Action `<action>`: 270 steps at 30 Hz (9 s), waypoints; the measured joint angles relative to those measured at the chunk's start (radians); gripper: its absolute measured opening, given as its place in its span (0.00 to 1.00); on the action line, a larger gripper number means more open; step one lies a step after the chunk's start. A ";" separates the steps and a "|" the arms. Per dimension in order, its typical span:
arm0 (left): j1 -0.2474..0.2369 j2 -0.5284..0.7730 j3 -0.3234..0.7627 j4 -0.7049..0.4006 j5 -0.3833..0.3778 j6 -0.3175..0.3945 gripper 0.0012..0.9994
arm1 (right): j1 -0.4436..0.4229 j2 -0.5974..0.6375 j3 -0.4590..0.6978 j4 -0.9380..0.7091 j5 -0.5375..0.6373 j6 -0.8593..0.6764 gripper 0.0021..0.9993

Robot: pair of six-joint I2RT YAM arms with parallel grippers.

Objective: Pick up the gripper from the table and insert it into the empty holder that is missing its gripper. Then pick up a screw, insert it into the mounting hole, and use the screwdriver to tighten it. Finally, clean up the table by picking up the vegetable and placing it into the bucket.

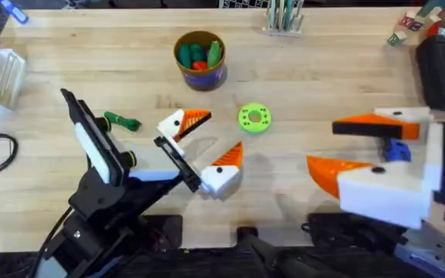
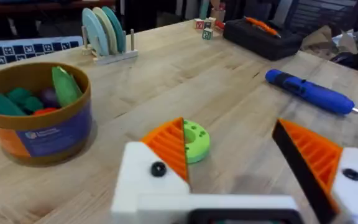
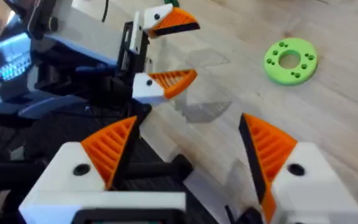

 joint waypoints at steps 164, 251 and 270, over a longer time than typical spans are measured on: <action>0.000 0.000 0.000 0.000 0.002 0.007 0.01 | 0.227 0.469 -0.329 1.589 0.034 -0.157 0.02; 0.000 0.000 0.000 0.000 -0.002 0.003 0.01 | 0.237 0.512 -0.331 1.632 0.037 -0.149 0.02; 0.000 0.000 0.000 0.000 -0.002 0.003 0.01 | -0.002 0.506 -0.332 1.214 0.416 -0.594 0.02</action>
